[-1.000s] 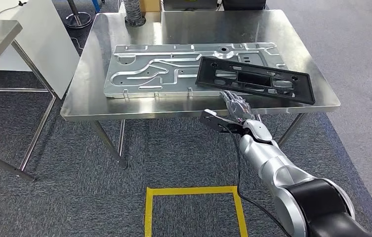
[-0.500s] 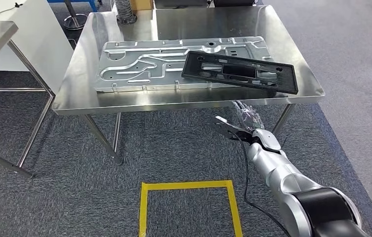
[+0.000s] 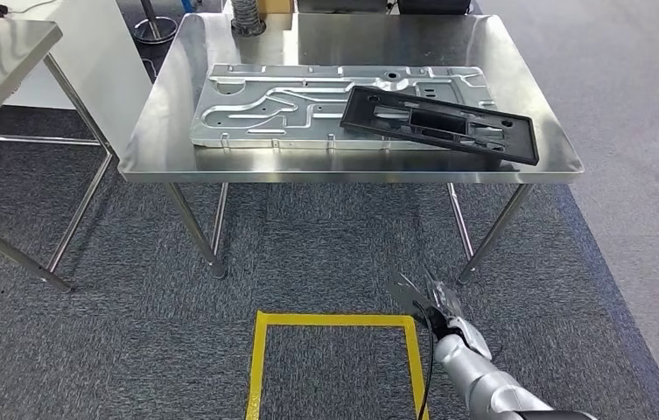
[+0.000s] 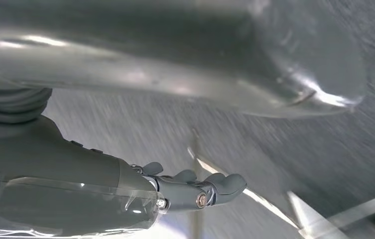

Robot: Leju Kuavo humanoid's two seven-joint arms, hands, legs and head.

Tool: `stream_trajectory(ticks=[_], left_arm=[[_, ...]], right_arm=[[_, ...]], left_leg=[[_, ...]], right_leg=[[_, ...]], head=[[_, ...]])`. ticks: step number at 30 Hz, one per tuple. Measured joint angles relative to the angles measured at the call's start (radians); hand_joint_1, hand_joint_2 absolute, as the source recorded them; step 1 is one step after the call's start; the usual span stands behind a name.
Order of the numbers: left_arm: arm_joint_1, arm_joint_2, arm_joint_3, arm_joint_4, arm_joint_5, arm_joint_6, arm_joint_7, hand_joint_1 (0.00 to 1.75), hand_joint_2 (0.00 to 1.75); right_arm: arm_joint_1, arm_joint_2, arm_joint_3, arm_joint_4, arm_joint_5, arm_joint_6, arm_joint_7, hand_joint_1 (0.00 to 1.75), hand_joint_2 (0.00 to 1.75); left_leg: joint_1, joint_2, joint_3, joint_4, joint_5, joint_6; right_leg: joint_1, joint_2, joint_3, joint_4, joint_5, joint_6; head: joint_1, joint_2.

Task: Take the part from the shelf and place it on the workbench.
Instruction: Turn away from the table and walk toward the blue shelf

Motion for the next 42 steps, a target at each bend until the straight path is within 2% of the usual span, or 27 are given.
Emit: stream_trajectory(ticks=[1, 2, 3, 5, 7, 9, 10, 11, 12, 14, 16, 17, 20, 22, 24, 25, 26, 27, 28, 30, 32, 35, 36, 38, 40, 41, 42], left_arm=[[-0.003, 0.000, -0.001, 0.000, -0.002, 0.001, 0.002, 0.00, 0.00], [-0.006, 0.000, -0.001, 0.000, -0.003, 0.001, 0.004, 0.00, 0.00], [-0.008, -0.001, -0.002, 0.000, -0.005, 0.001, 0.007, 0.00, 0.00], [-0.009, -0.001, -0.003, 0.000, -0.008, 0.001, 0.011, 0.00, 0.00], [-0.010, -0.001, -0.004, 0.000, -0.011, 0.002, 0.013, 0.00, 0.00], [-0.011, -0.001, -0.004, 0.000, -0.012, 0.003, 0.013, 0.00, 0.00], [-0.011, -0.001, -0.004, 0.000, -0.013, 0.004, 0.013, 0.00, 0.00], [-0.010, -0.001, -0.004, 0.000, -0.014, 0.004, 0.014, 0.00, 0.00], [-0.011, -0.001, -0.004, 0.000, -0.017, 0.005, 0.014, 0.00, 0.00], [-0.013, -0.001, -0.006, 0.000, -0.022, 0.005, 0.017, 0.00, 0.00], [-0.018, -0.001, -0.011, 0.000, -0.027, 0.005, 0.021, 0.00, 0.00], [-0.021, -0.002, -0.015, 0.000, -0.030, 0.005, 0.023, 0.00, 0.00], [-0.022, -0.004, -0.025, 0.000, -0.035, 0.006, 0.029, 0.00, 0.00], [-0.023, -0.006, -0.029, 0.000, -0.038, 0.006, 0.032, 0.00, 0.00], [-0.026, -0.007, -0.033, 0.000, -0.043, 0.005, 0.033, 0.00, 0.00], [-0.026, -0.008, -0.036, 0.000, -0.045, 0.004, 0.034, 0.00, 0.00], [-0.025, -0.008, -0.038, 0.000, -0.047, 0.004, 0.034, 0.00, 0.00], [-0.025, -0.008, -0.042, 0.000, -0.049, 0.004, 0.035, 0.00, 0.00], [-0.025, -0.009, -0.045, 0.000, -0.050, 0.003, 0.035, 0.00, 0.00], [-0.025, -0.011, -0.051, 0.000, -0.052, 0.002, 0.036, 0.00, 0.00], [-0.026, -0.013, -0.054, 0.000, -0.053, 0.002, 0.037, 0.00, 0.00], [-0.026, -0.013, -0.054, 0.000, -0.053, 0.002, 0.038, 0.00, 0.00], [-0.026, -0.013, -0.054, 0.000, -0.053, 0.003, 0.038, 0.00, 0.00], [-0.026, -0.013, -0.054, 0.000, -0.053, 0.003, 0.039, 0.00, 0.00], [-0.025, -0.013, -0.054, 0.000, -0.053, 0.004, 0.040, 0.00, 0.00], [-0.024, -0.013, -0.054, 0.000, -0.053, 0.004, 0.041, 0.00, 0.00], [-0.023, -0.013, -0.054, 0.000, -0.053, 0.004, 0.041, 0.00, 0.00]], right_arm=[[0.033, 0.002, -0.026, 0.001, -0.028, 0.001, -0.007, 0.00, 0.00], [0.066, 0.003, -0.054, 0.003, -0.056, 0.004, -0.014, 0.00, 0.00], [0.099, 0.004, -0.081, 0.005, -0.081, 0.008, -0.019, 0.00, 0.00], [0.152, 0.004, -0.129, 0.010, -0.121, 0.021, -0.023, 0.00, 0.00], [0.189, 0.002, -0.166, 0.014, -0.157, 0.041, -0.021, 0.00, 0.00], [0.224, -0.001, -0.205, 0.021, -0.201, 0.075, -0.016, 0.00, 0.00], [0.243, -0.003, -0.226, 0.025, -0.223, 0.093, -0.014, 0.00, 0.00], [0.261, -0.003, -0.246, 0.031, -0.243, 0.111, -0.012, 0.00, 0.00], [0.278, -0.004, -0.264, 0.036, -0.259, 0.127, -0.010, 0.00, 0.00], [0.305, -0.004, -0.291, 0.048, -0.282, 0.158, -0.004, 0.00, 0.00], [0.325, -0.004, -0.310, 0.061, -0.300, 0.188, 0.003, 0.00, 0.00], [0.334, -0.004, -0.319, 0.068, -0.307, 0.198, 0.008, 0.00, 0.00], [0.353, -0.002, -0.337, 0.085, -0.321, 0.219, 0.017, 0.00, 0.00], [0.360, 0.006, -0.350, 0.094, -0.333, 0.236, 0.028, 0.00, 0.00], [0.368, 0.017, -0.366, 0.102, -0.346, 0.252, 0.046, 0.00, 0.00], [0.373, 0.022, -0.374, 0.106, -0.352, 0.258, 0.055, 0.00, 0.00], [0.378, 0.028, -0.381, 0.110, -0.356, 0.261, 0.062, 0.00, 0.00], [0.383, 0.033, -0.387, 0.113, -0.359, 0.263, 0.067, 0.00, 0.00], [0.386, 0.039, -0.392, 0.116, -0.361, 0.264, 0.070, 0.00, 0.00], [0.386, 0.047, -0.400, 0.119, -0.362, 0.266, 0.074, 0.00, 0.00], [0.383, 0.052, -0.404, 0.121, -0.361, 0.271, 0.078, 0.00, 0.00], [0.385, 0.052, -0.406, 0.123, -0.357, 0.280, 0.084, 0.00, 0.00], [0.386, 0.052, -0.406, 0.124, -0.356, 0.281, 0.085, 0.00, 0.00], [0.386, 0.047, -0.407, 0.126, -0.353, 0.282, 0.085, 0.00, 0.00], [0.386, 0.039, -0.407, 0.128, -0.351, 0.282, 0.085, 0.00, 0.00], [0.387, 0.036, -0.407, 0.130, -0.350, 0.282, 0.085, 0.00, 0.00], [0.388, 0.034, -0.408, 0.132, -0.350, 0.282, 0.085, 0.00, 0.00]], left_leg=[[0.000, -0.008, -0.004, 0.008, -0.003, -0.007], [-0.001, -0.016, -0.007, 0.013, -0.004, -0.014], [-0.001, -0.024, -0.008, 0.014, -0.003, -0.020], [0.001, -0.031, -0.013, 0.021, -0.010, -0.030], [0.003, -0.033, -0.041, 0.087, -0.056, -0.035], [0.004, -0.032, -0.097, 0.226, -0.128, -0.038], [0.004, -0.032, -0.121, 0.286, -0.151, -0.039], [0.004, -0.032, -0.131, 0.316, -0.157, -0.038], [0.004, -0.032, -0.119, 0.301, -0.142, -0.035], [0.001, -0.026, -0.048, 0.172, -0.078, -0.024], [-0.007, -0.014, 0.014, 0.046, -0.042, -0.014], [-0.012, -0.011, 0.025, 0.018, -0.039, -0.010], [-0.016, -0.024, 0.023, 0.005, -0.030, 0.004], [-0.013, -0.030, 0.022, -0.006, -0.016, 0.018], [-0.014, -0.036, 0.015, -0.007, -0.008, 0.026], [-0.015, -0.039, 0.011, -0.006, -0.006, 0.027], [-0.016, -0.042, 0.008, -0.004, -0.004, 0.028], [-0.016, -0.043, 0.005, -0.001, -0.004, 0.027], [-0.017, -0.043, 0.004, 0.003, -0.005, 0.026], [-0.019, -0.040, 0.002, 0.011, -0.009, 0.020], [-0.023, -0.035, 0.000, 0.017, -0.014, 0.010], [-0.024, -0.026, -0.002, 0.021, -0.018, -0.006], [-0.023, -0.026, -0.006, 0.032, -0.028, -0.012], [-0.020, -0.029, -0.039, 0.113, -0.083, -0.023], [-0.018, -0.031, -0.097, 0.249, -0.152, -0.030], [-0.017, -0.031, -0.117, 0.296, -0.168, -0.032], [-0.017, -0.031, -0.121, 0.309, -0.163, -0.032]], right_leg=[[0.000, 0.002, 0.025, -0.040, 0.008, -0.007], [0.004, 0.000, 0.031, -0.050, 0.007, -0.019], [0.008, -0.007, 0.032, -0.048, 0.009, -0.033], [0.006, -0.022, 0.033, -0.048, 0.011, -0.052], [0.003, -0.033, 0.032, -0.051, 0.014, -0.066], [0.007, -0.045, 0.030, -0.051, 0.013, -0.072], [0.010, -0.051, 0.029, -0.050, 0.013, -0.074], [0.012, -0.057, 0.029, -0.050, 0.013, -0.074], [0.014, -0.062, 0.029, -0.050, 0.013, -0.074], [0.016, -0.071, 0.032, -0.049, 0.014, -0.073], [0.018, -0.079, 0.033, -0.048, 0.015, -0.067], [0.018, -0.084, 0.033, -0.048, 0.017, -0.061], [0.014, -0.092, 0.033, -0.048, 0.019, -0.042], [0.011, -0.071, 0.014, -0.002, -0.019, -0.033], [0.008, -0.046, -0.039, 0.122, -0.093, -0.028], [0.008, -0.041, -0.067, 0.188, -0.122, -0.025], [0.008, -0.039, -0.084, 0.230, -0.133, -0.024], [0.008, -0.039, -0.081, 0.231, -0.123, -0.023], [0.007, -0.040, -0.058, 0.191, -0.096, -0.024], [0.008, -0.052, 0.015, 0.051, -0.035, -0.030], [0.012, -0.061, 0.054, -0.034, -0.012, -0.041], [0.014, -0.051, 0.052, -0.046, -0.009, -0.059], [0.012, -0.048, 0.051, -0.049, -0.006, -0.065], [0.008, -0.043, 0.049, -0.053, 0.000, -0.075], [0.009, -0.036, 0.045, -0.053, 0.002, -0.078], [0.009, -0.031, 0.044, -0.052, 0.003, -0.077], [0.009, -0.025, 0.043, -0.052, 0.004, -0.076]], head=[[0.000, 0.000], [0.000, 0.000], [0.000, 0.000], [0.000, 0.000], [0.000, 0.000], [0.000, 0.000], [0.000, 0.000], [0.000, 0.000], [0.000, 0.000], [0.000, 0.000], [0.000, 0.000], [0.000, 0.000], [0.000, 0.000], [0.000, 0.000], [0.000, 0.000], [0.000, 0.000], [0.000, 0.000], [0.000, 0.000], [0.000, 0.000], [0.000, 0.000], [0.000, 0.000], [0.000, 0.000], [0.000, 0.000], [0.000, 0.000], [0.000, 0.000], [0.000, 0.000], [0.000, 0.000]])
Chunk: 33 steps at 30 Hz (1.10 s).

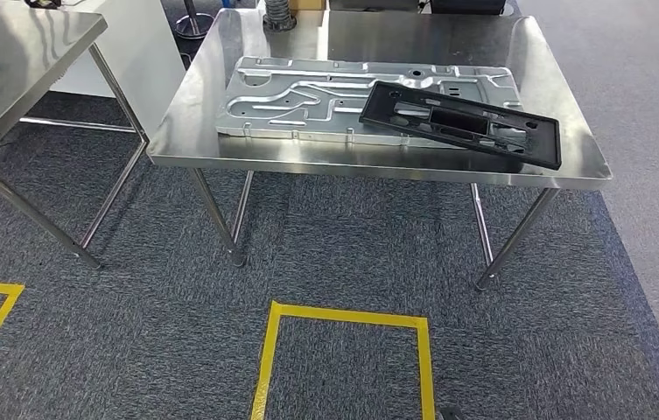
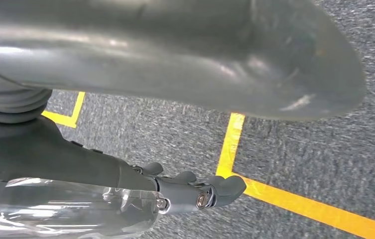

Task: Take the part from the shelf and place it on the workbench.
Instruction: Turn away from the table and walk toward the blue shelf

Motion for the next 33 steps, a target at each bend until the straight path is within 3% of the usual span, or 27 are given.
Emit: stream_trajectory(ticks=[2, 4, 5, 6, 8, 10, 11, 13, 14, 15, 16, 19, 21, 23, 25, 28, 29, 30, 31, 33], left_arm=[[0.001, 0.000, 0.000, 0.000, 0.000, 0.000, 0.000, 0.00, 0.00], [0.001, 0.000, 0.000, 0.000, 0.000, 0.000, 0.000, 0.00, 0.00], [0.001, 0.000, 0.000, 0.000, 0.000, 0.000, 0.000, 0.00, 0.00], [0.002, 0.000, 0.000, 0.000, 0.000, 0.000, 0.001, 0.00, 0.00], [0.002, 0.000, 0.000, 0.000, 0.000, 0.000, 0.002, 0.00, 0.00], [0.000, -0.001, 0.000, 0.000, 0.000, 0.001, 0.003, 0.00, 0.00], [-0.001, -0.001, 0.000, 0.000, -0.001, 0.000, 0.003, 0.00, 0.00], [-0.001, -0.002, 0.000, 0.000, -0.001, -0.002, 0.004, 0.00, 0.00], [0.000, -0.001, 0.000, 0.000, -0.001, -0.004, 0.005, 0.00, 0.00], [0.000, -0.001, 0.000, 0.000, -0.001, -0.006, 0.006, 0.00, 0.00], [0.000, -0.001, 0.000, 0.000, -0.001, -0.009, 0.006, 0.00, 0.00], [-0.003, -0.002, 0.000, 0.000, -0.001, -0.019, 0.010, 0.00, 0.00], [-0.005, -0.002, 0.000, 0.000, -0.001, -0.025, 0.014, 0.00, 0.00], [-0.006, -0.002, 0.000, 0.000, 0.000, -0.028, 0.018, 0.00, 0.00], [-0.006, -0.002, 0.000, 0.000, 0.000, -0.030, 0.021, 0.00, 0.00], [-0.006, -0.002, 0.000, 0.000, 0.000, -0.030, 0.023, 0.00, 0.00], [-0.006, -0.002, 0.000, 0.000, 0.000, -0.030, 0.023, 0.00, 0.00], [-0.005, -0.001, 0.000, 0.000, 0.000, -0.030, 0.023, 0.00, 0.00], [-0.005, -0.001, 0.000, 0.000, 0.000, -0.029, 0.023, 0.00, 0.00], [-0.007, -0.001, 0.000, 0.000, -0.001, -0.028, 0.023, 0.00, 0.00]], right_arm=[[0.000, -0.002, 0.000, 0.002, 0.001, 0.000, 0.000, 0.00, 0.00], [-0.002, -0.003, 0.000, 0.004, 0.001, 0.000, 0.000, 0.00, 0.00], [-0.003, -0.003, 0.000, 0.004, 0.001, 0.000, 0.000, 0.00, 0.00], [-0.004, -0.003, 0.000, 0.004, 0.001, 0.000, 0.000, 0.00, 0.00], [-0.002, -0.003, -0.001, 0.005, 0.002, -0.001, -0.001, 0.00, 0.00], [0.001, -0.002, -0.001, 0.005, 0.004, -0.003, -0.006, 0.00, 0.00], [0.000, -0.001, -0.002, 0.005, 0.006, -0.004, -0.009, 0.00, 0.00], [0.000, 0.005, -0.002, 0.005, 0.008, -0.008, -0.016, 0.00, 0.00], [0.001, 0.008, -0.003, 0.006, 0.008, -0.010, -0.017, 0.00, 0.00], [0.003, 0.010, -0.004, 0.006, 0.009, -0.013, -0.019, 0.00, 0.00], [0.005, 0.012, -0.005, 0.006, 0.009, -0.015, -0.019, 0.00, 0.00], [0.007, 0.012, -0.007, 0.006, 0.009, -0.019, -0.021, 0.00, 0.00], [0.006, 0.012, -0.008, 0.006, 0.009, -0.020, -0.022, 0.00, 0.00], [0.007, 0.012, -0.008, 0.006, 0.011, -0.021, -0.022, 0.00, 0.00], [0.007, 0.012, -0.008, 0.007, 0.015, -0.021, -0.023, 0.00, 0.00], [0.007, 0.008, -0.008, 0.007, 0.023, -0.021, -0.025, 0.00, 0.00], [0.007, 0.006, -0.008, 0.007, 0.025, -0.020, -0.025, 0.00, 0.00], [0.007, 0.004, -0.008, 0.007, 0.027, -0.020, -0.025, 0.00, 0.00], [0.007, 0.004, -0.008, 0.007, 0.029, -0.020, -0.025, 0.00, 0.00], [0.007, 0.003, -0.008, 0.007, 0.033, -0.020, -0.025, 0.00, 0.00]], left_leg=[[0.001, -0.008, 0.051, -0.096, 0.062, 0.004], [0.003, -0.046, 0.118, -0.235, 0.116, 0.013], [0.003, -0.061, 0.135, -0.274, 0.126, 0.016], [0.001, -0.070, 0.139, -0.289, 0.126, 0.020], [0.000, -0.057, 0.138, -0.294, 0.131, 0.030], [0.002, -0.042, 0.140, -0.303, 0.141, 0.046], [0.003, -0.034, 0.140, -0.307, 0.145, 0.053], [-0.001, -0.018, 0.135, -0.308, 0.148, 0.060], [-0.003, -0.013, 0.132, -0.307, 0.149, 0.061], [-0.005, -0.008, 0.131, -0.305, 0.149, 0.061], [-0.006, -0.006, 0.130, -0.303, 0.149, 0.061], [-0.009, -0.003, 0.128, -0.293, 0.149, 0.057], [-0.011, -0.003, 0.122, -0.288, 0.150, 0.049], [-0.013, -0.003, 0.117, -0.287, 0.154, 0.038], [-0.012, -0.004, 0.110, -0.269, 0.132, 0.027], [-0.005, -0.006, 0.058, -0.120, 0.017, 0.012], [-0.002, -0.005, 0.041, -0.062, -0.015, 0.008], [0.000, -0.005, 0.036, -0.030, -0.029, 0.005], [0.003, -0.005, 0.050, -0.035, -0.024, 0.003], [0.008, -0.006, 0.134, -0.154, 0.023, -0.001]], right_leg=[[0.000, 0.016, 0.001, 0.001, 0.002, 0.003], [0.000, 0.034, -0.001, 0.004, 0.004, 0.010], [0.000, 0.042, -0.005, 0.005, 0.007, 0.015], [0.000, 0.050, -0.009, 0.005, 0.010, 0.022], [-0.002, 0.065, -0.014, 0.003, 0.017, 0.036], [-0.002, 0.048, -0.027, 0.028, -0.003, 0.045], [-0.002, 0.032, -0.045, 0.069, -0.030, 0.048], [-0.003, 0.005, -0.107, 0.205, -0.102, 0.053], [-0.004, 0.002, -0.132, 0.264, -0.123, 0.055], [-0.004, 0.000, -0.142, 0.291, -0.127, 0.055], [-0.004, -0.001, -0.130, 0.277, -0.110, 0.055], [0.000, -0.003, -0.020, 0.075, -0.025, 0.043], [0.005, -0.003, 0.011, 0.008, -0.007, 0.034], [0.006, -0.002, 0.007, 0.006, -0.001, 0.026], [0.000, -0.005, 0.002, -0.003, 0.010, 0.014], [-0.004, -0.009, -0.019, -0.008, 0.031, 0.003], [-0.004, -0.009, -0.029, -0.007, 0.038, 0.004], [-0.004, -0.010, -0.040, -0.006, 0.045, 0.005], [-0.005, -0.010, -0.051, -0.005, 0.053, 0.008], [-0.009, -0.009, -0.072, 0.002, 0.069, 0.018]], head=[[0.000, 0.000], [0.000, 0.000], [0.000, 0.000], [0.000, 0.000], [0.000, 0.000], [0.000, 0.000], [0.000, 0.000], [0.000, 0.000], [0.000, 0.000], [0.000, 0.000], [0.000, 0.000], [0.000, 0.000], [0.000, 0.000], [0.000, 0.000], [0.000, 0.000], [0.000, 0.000], [0.000, 0.000], [0.000, 0.000], [0.000, 0.000], [0.000, 0.000]])
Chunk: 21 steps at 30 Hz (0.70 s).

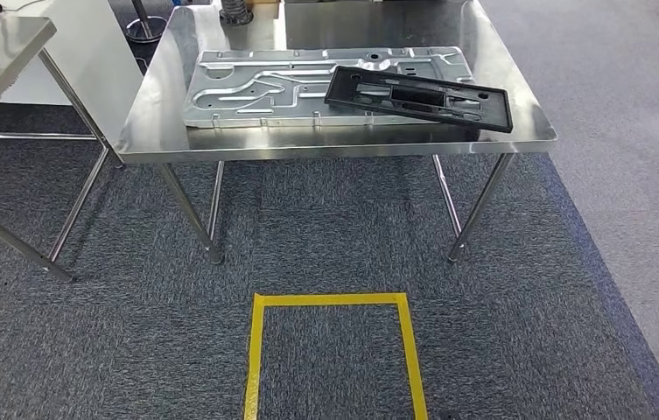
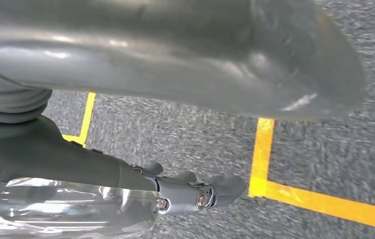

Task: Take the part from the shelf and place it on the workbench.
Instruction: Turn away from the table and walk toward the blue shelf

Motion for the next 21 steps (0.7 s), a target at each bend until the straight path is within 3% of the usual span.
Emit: stream_trajectory(ticks=[2, 3, 6, 7, 8, 9, 11, 12, 13, 14, 15, 17, 18, 19, 21], left_arm=[[-0.004, 0.000, 0.000, 0.000, -0.001, 0.001, 0.000, 0.00, 0.00], [-0.006, -0.001, 0.000, 0.000, -0.002, 0.001, -0.001, 0.00, 0.00], [-0.005, -0.001, 0.000, 0.000, -0.003, 0.001, 0.000, 0.00, 0.00], [-0.006, 0.000, 0.000, 0.000, -0.003, 0.001, 0.000, 0.00, 0.00], [-0.006, -0.001, 0.000, 0.000, -0.003, 0.001, 0.000, 0.00, 0.00], [-0.007, -0.001, 0.000, 0.000, -0.003, 0.001, 0.000, 0.00, 0.00], [-0.007, -0.001, 0.000, 0.000, -0.003, 0.001, 0.000, 0.00, 0.00], [-0.006, -0.001, 0.000, 0.000, -0.003, 0.001, 0.000, 0.00, 0.00], [-0.006, -0.001, 0.000, 0.000, -0.003, 0.001, 0.000, 0.00, 0.00], [-0.006, -0.001, 0.000, 0.000, -0.003, 0.001, 0.000, 0.00, 0.00], [-0.006, -0.001, 0.000, 0.000, -0.003, 0.002, 0.000, 0.00, 0.00], [-0.006, -0.002, 0.000, 0.000, -0.004, 0.002, 0.000, 0.00, 0.00], [-0.007, -0.004, 0.000, 0.000, -0.005, 0.003, 0.000, 0.00, 0.00], [-0.007, -0.005, 0.000, 0.000, -0.005, 0.004, 0.000, 0.00, 0.00], [-0.008, -0.005, 0.000, 0.000, -0.007, 0.005, 0.001, 0.00, 0.00]], right_arm=[[0.000, 0.000, 0.000, 0.000, 0.004, -0.001, 0.000, 0.00, 0.00], [-0.001, 0.000, 0.000, 0.000, 0.006, -0.001, -0.001, 0.00, 0.00], [0.001, 0.000, 0.000, 0.000, 0.008, -0.002, -0.003, 0.00, 0.00], [0.002, 0.001, 0.000, 0.001, 0.009, -0.002, -0.004, 0.00, 0.00], [0.004, 0.002, 0.000, 0.001, 0.010, -0.002, -0.004, 0.00, 0.00], [0.004, 0.005, 0.000, 0.001, 0.010, -0.002, -0.005, 0.00, 0.00], [0.004, 0.010, 0.000, 0.001, 0.013, -0.002, -0.006, 0.00, 0.00], [0.003, 0.011, 0.000, 0.001, 0.014, -0.003, -0.006, 0.00, 0.00], [0.003, 0.012, 0.000, 0.001, 0.015, -0.003, -0.006, 0.00, 0.00], [0.003, 0.012, 0.000, 0.001, 0.016, -0.003, -0.006, 0.00, 0.00], [0.003, 0.012, 0.000, 0.001, 0.018, -0.003, -0.005, 0.00, 0.00], [-0.001, 0.012, 0.000, 0.000, 0.022, -0.003, -0.005, 0.00, 0.00], [-0.003, 0.012, 0.000, 0.000, 0.023, -0.003, -0.005, 0.00, 0.00], [-0.005, 0.012, 0.000, 0.000, 0.024, -0.002, -0.004, 0.00, 0.00], [-0.006, 0.013, 0.000, 0.000, 0.024, -0.002, -0.001, 0.00, 0.00]], left_leg=[[0.000, -0.005, 0.073, -0.126, 0.032, 0.006], [-0.002, -0.008, 0.085, -0.153, 0.038, 0.013], [-0.009, -0.009, 0.069, -0.153, 0.060, 0.040], [-0.009, -0.007, 0.060, -0.154, 0.071, 0.049], [-0.009, -0.004, 0.048, -0.155, 0.084, 0.056], [-0.008, -0.001, 0.035, -0.156, 0.096, 0.062], [-0.013, 0.003, 0.006, -0.154, 0.118, 0.068], [-0.016, 0.005, -0.009, -0.152, 0.129, 0.069], [-0.019, 0.006, -0.025, -0.150, 0.139, 0.069], [-0.022, 0.007, -0.040, -0.147, 0.148, 0.069], [-0.024, 0.007, -0.053, -0.143, 0.156, 0.068], [-0.027, 0.007, -0.072, -0.137, 0.170, 0.063], [-0.027, 0.008, -0.076, -0.136, 0.177, 0.059], [-0.027, 0.009, -0.079, -0.136, 0.185, 0.054], [-0.026, 0.011, -0.082, -0.139, 0.199, 0.042]], right_leg=[[0.000, 0.001, -0.013, 0.007, 0.014, 0.014], [0.001, 0.002, -0.016, 0.008, 0.020, 0.022], [-0.004, 0.002, -0.019, 0.000, 0.042, 0.043], [-0.007, 0.002, -0.025, 0.006, 0.029, 0.047], [-0.009, 0.002, -0.035, 0.032, -0.006, 0.051], [-0.010, 0.002, -0.050, 0.079, -0.059, 0.052], [-0.008, 0.001, -0.082, 0.215, -0.163, 0.055], [-0.008, 0.001, -0.086, 0.269, -0.184, 0.055], [-0.006, 0.001, -0.075, 0.295, -0.182, 0.053], [-0.004, 0.001, -0.047, 0.284, -0.163, 0.049], [0.000, 0.002, 0.001, 0.234, -0.139, 0.042], [0.011, 0.001, 0.119, 0.077, -0.128, 0.021], [0.016, 0.001, 0.160, 0.014, -0.133, 0.013], [0.021, 0.001, 0.182, -0.023, -0.141, 0.007], [0.022, -0.001, 0.180, -0.040, -0.129, 0.000]], head=[[0.000, 0.000], [0.000, 0.000], [0.000, 0.000], [0.000, 0.000], [0.000, 0.000], [0.000, 0.000], [0.000, 0.000], [0.000, 0.000], [0.000, 0.000], [0.000, 0.000], [0.000, 0.000], [0.000, 0.000], [0.000, 0.000], [0.000, 0.000], [0.000, 0.000]])
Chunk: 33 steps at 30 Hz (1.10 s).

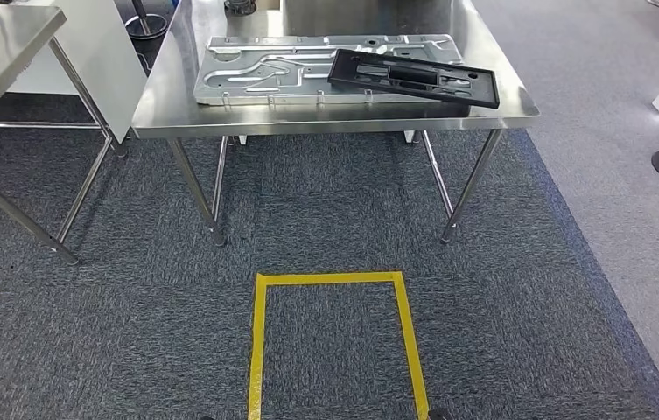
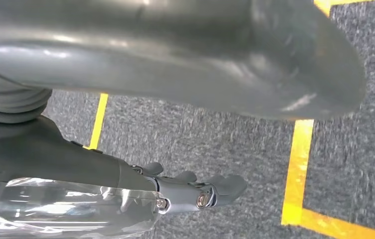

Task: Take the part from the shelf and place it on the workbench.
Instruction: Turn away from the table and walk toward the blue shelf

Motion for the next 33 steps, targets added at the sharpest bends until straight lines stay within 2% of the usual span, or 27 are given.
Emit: stream_trajectory(ticks=[1, 2, 3, 5, 6, 7, 8, 9, 10, 11, 12, 13, 14, 16, 17, 18, 20, 21, 22, 23, 24, 25, 26, 27, 28, 31, 33], left_arm=[[0.000, 0.000, 0.000, 0.000, -0.001, 0.000, 0.000, 0.00, 0.00], [0.001, 0.000, 0.000, 0.000, -0.003, 0.000, 0.001, 0.00, 0.00], [0.001, 0.000, 0.000, 0.000, -0.005, 0.000, 0.001, 0.00, 0.00], [0.002, 0.000, 0.000, 0.000, -0.008, 0.000, 0.002, 0.00, 0.00], [0.001, 0.000, 0.000, 0.000, -0.009, 0.000, 0.003, 0.00, 0.00], [0.001, 0.000, 0.000, 0.000, -0.011, 0.000, 0.004, 0.00, 0.00], [0.001, 0.001, -0.001, 0.000, -0.012, 0.000, 0.005, 0.00, 0.00], [0.001, 0.001, -0.001, 0.000, -0.012, 0.000, 0.007, 0.00, 0.00], [0.000, 0.001, -0.001, 0.000, -0.012, 0.000, 0.008, 0.00, 0.00], [-0.001, 0.001, -0.001, 0.000, -0.013, 0.000, 0.010, 0.00, 0.00], [-0.003, 0.001, -0.002, 0.000, -0.014, 0.001, 0.012, 0.00, 0.00], [-0.005, 0.001, -0.003, 0.000, -0.014, 0.003, 0.014, 0.00, 0.00], [-0.005, 0.001, -0.004, 0.000, -0.015, 0.004, 0.018, 0.00, 0.00], [-0.002, 0.001, -0.006, 0.000, -0.017, 0.007, 0.029, 0.00, 0.00], [-0.001, 0.001, -0.007, 0.000, -0.018, 0.008, 0.036, 0.00, 0.00], [-0.001, 0.001, -0.008, 0.000, -0.019, 0.011, 0.042, 0.00, 0.00], [-0.001, 0.001, -0.008, 0.000, -0.020, 0.023, 0.053, 0.00, 0.87], [0.000, 0.001, -0.008, 0.000, -0.020, 0.032, 0.058, 0.00, 1.31], [0.002, 0.001, -0.008, 0.000, -0.020, 0.041, 0.062, 0.00, 1.75], [0.003, 0.001, -0.008, 0.000, -0.020, 0.049, 0.065, 0.00, 1.75], [0.004, 0.001, -0.008, 0.000, -0.020, 0.055, 0.067, 0.00, 1.75], [0.004, 0.000, -0.008, 0.000, -0.021, 0.060, 0.067, 0.00, 1.75], [0.004, -0.001, -0.008, 0.000, -0.022, 0.065, 0.067, 0.00, 1.75], [0.003, -0.001, -0.008, 0.000, -0.022, 0.069, 0.067, 0.00, 1.75], [0.002, -0.002, -0.008, 0.000, -0.023, 0.073, 0.068, 0.00, 1.75], [0.001, -0.002, -0.008, 0.000, -0.024, 0.076, 0.068, 0.00, 1.75], [-0.001, -0.002, -0.008, 0.000, -0.023, 0.072, 0.069, 0.00, 1.75]], right_arm=[[0.000, 0.000, 0.000, 0.001, 0.000, 0.000, 0.002, 0.00, 0.00], [-0.001, -0.001, 0.000, 0.001, 0.000, 0.000, 0.004, 0.00, 0.44], [0.000, -0.002, 0.000, 0.002, 0.000, -0.001, 0.006, 0.00, 0.87], [0.001, -0.006, 0.000, 0.002, 0.000, -0.002, 0.007, 0.00, 1.75], [0.002, -0.008, 0.000, 0.002, 0.000, -0.002, 0.008, 0.00, 1.75], [0.003, -0.009, 0.000, 0.002, 0.000, -0.001, 0.008, 0.00, 1.31], [0.003, -0.010, 0.000, 0.002, 0.000, -0.001, 0.008, 0.00, 0.87], [0.004, -0.010, 0.000, 0.002, 0.000, -0.001, 0.008, 0.00, 0.44], [0.004, -0.010, 0.000, 0.002, 0.001, 0.000, 0.009, 0.00, 0.00], [0.004, -0.010, 0.000, 0.002, 0.002, 0.002, 0.008, 0.00, 0.00], [0.005, -0.010, 0.000, 0.002, 0.004, 0.003, 0.008, 0.00, 0.00], [0.005, -0.010, 0.000, 0.002, 0.005, 0.005, 0.008, 0.00, 0.44], [0.005, -0.010, 0.000, 0.002, 0.006, 0.006, 0.009, 0.00, 0.87], [0.006, -0.010, 0.000, 0.002, 0.011, 0.006, 0.016, 0.00, 1.75], [0.007, -0.010, 0.000, 0.002, 0.017, 0.000, 0.021, 0.00, 1.75], [0.008, -0.008, 0.000, 0.003, 0.025, -0.009, 0.027, 0.00, 1.75], [0.009, -0.002, 0.001, 0.003, 0.041, -0.035, 0.035, 0.00, 1.75], [0.010, 0.002, 0.002, 0.003, 0.047, -0.046, 0.038, 0.00, 1.75], [0.010, 0.004, 0.003, 0.004, 0.052, -0.055, 0.039, 0.00, 1.31], [0.010, 0.006, 0.004, 0.004, 0.056, -0.060, 0.040, 0.00, 0.87], [0.010, 0.007, 0.005, 0.004, 0.059, -0.062, 0.039, 0.00, 0.44], [0.009, 0.007, 0.007, 0.004, 0.062, -0.061, 0.039, 0.00, 0.44], [0.008, 0.007, 0.009, 0.004, 0.066, -0.060, 0.040, 0.00, 0.87], [0.007, 0.007, 0.011, 0.004, 0.070, -0.058, 0.041, 0.00, 1.31], [0.007, 0.007, 0.013, 0.004, 0.074, -0.056, 0.043, 0.00, 1.75], [0.007, 0.007, 0.017, 0.005, 0.081, -0.043, 0.047, 0.00, 1.75], [0.004, 0.004, 0.020, 0.006, 0.086, -0.028, 0.049, 0.00, 1.75]], left_leg=[[0.001, -0.002, -0.005, 0.004, -0.006, -0.005], [0.001, -0.004, -0.015, 0.023, -0.032, -0.011], [0.003, -0.006, -0.028, 0.060, -0.074, -0.016], [0.010, -0.008, -0.058, 0.183, -0.180, -0.027], [0.012, -0.008, -0.066, 0.243, -0.207, -0.032], [0.015, -0.008, -0.063, 0.281, -0.210, -0.036], [0.017, -0.008, -0.046, 0.288, -0.190, -0.038], [0.019, -0.008, -0.011, 0.258, -0.158, -0.040], [0.020, -0.008, 0.040, 0.196, -0.134, -0.039], [0.020, -0.008, 0.100, 0.115, -0.127, -0.036], [0.018, -0.008, 0.150, 0.037, -0.135, -0.031], [0.016, -0.009, 0.183, -0.018, -0.149, -0.023], [0.013, -0.009, 0.197, -0.048, -0.159, -0.015], [0.012, -0.008, 0.191, -0.058, -0.150, 0.004], [0.013, -0.006, 0.185, -0.060, -0.140, 0.012], [0.014, -0.004, 0.179, -0.062, -0.131, 0.019], [0.014, -0.001, 0.162, -0.061, -0.117, 0.025], [0.013, 0.000, 0.154, -0.059, -0.112, 0.025], [0.013, 0.001, 0.147, -0.055, -0.109, 0.024], [0.013, 0.001, 0.141, -0.051, -0.107, 0.023], [0.013, 0.000, 0.137, -0.046, -0.106, 0.021], [0.013, 0.000, 0.134, -0.042, -0.106, 0.019], [0.011, -0.001, 0.130, -0.037, -0.107, 0.015], [0.010, -0.001, 0.126, -0.032, -0.109, 0.011], [0.008, -0.001, 0.122, -0.028, -0.109, 0.006], [0.007, -0.001, 0.116, -0.021, -0.112, -0.010], [0.009, -0.003, 0.099, 0.019, -0.143, -0.020]], right_leg=[[-0.002, -0.002, -0.007, -0.005, 0.010, -0.006], [-0.006, -0.004, -0.017, -0.009, 0.023, -0.013], [-0.009, -0.007, -0.031, -0.012, 0.037, -0.018], [-0.009, -0.008, -0.064, -0.010, 0.062, -0.022], [-0.009, -0.009, -0.081, -0.007, 0.074, -0.021], [-0.010, -0.010, -0.099, -0.004, 0.085, -0.019], [-0.011, -0.010, -0.117, 0.001, 0.095, -0.017], [-0.012, -0.010, -0.135, 0.007, 0.104, -0.014], [-0.013, -0.010, -0.151, 0.013, 0.112, -0.009], [-0.013, -0.010, -0.164, 0.021, 0.119, -0.005], [-0.012, -0.010, -0.174, 0.026, 0.126, 0.001], [-0.012, -0.010, -0.179, 0.030, 0.133, 0.008], [-0.012, -0.010, -0.182, 0.030, 0.141, 0.014], [-0.016, -0.010, -0.185, 0.027, 0.152, 0.028], [-0.018, -0.009, -0.193, 0.041, 0.139, 0.033], [-0.020, -0.008, -0.208, 0.077, 0.110, 0.037], [-0.022, -0.006, -0.258, 0.209, 0.024, 0.044], [-0.023, -0.005, -0.278, 0.275, -0.008, 0.047], [-0.023, -0.005, -0.284, 0.312, -0.023, 0.049], [-0.023, -0.005, -0.269, 0.310, -0.019, 0.049], [-0.023, -0.005, -0.234, 0.266, 0.002, 0.048], [-0.023, -0.005, -0.187, 0.195, 0.030, 0.045], [-0.022, -0.005, -0.142, 0.126, 0.048, 0.039], [-0.020, -0.004, -0.112, 0.073, 0.058, 0.032], [-0.018, -0.004, -0.098, 0.044, 0.059, 0.026], [-0.016, -0.004, -0.101, 0.035, 0.056, 0.007], [-0.019, -0.006, -0.100, 0.029, 0.060, -0.007]], head=[[0.000, 0.000], [0.000, 0.000], [0.000, 0.000], [0.000, 0.000], [0.000, 0.000], [0.000, 0.000], [0.000, 0.000], [0.000, 0.000], [0.000, 0.000], [0.000, 0.000], [0.000, 0.000], [0.000, 0.000], [0.000, 0.000], [0.000, 0.000], [0.000, 0.000], [0.000, 0.000], [0.000, 0.000], [0.000, 0.000], [0.000, 0.000], [0.000, 0.000], [0.000, 0.000], [0.000, 0.000], [0.000, 0.000], [0.000, 0.000], [0.000, 0.000], [0.000, 0.000], [0.000, 0.000]])
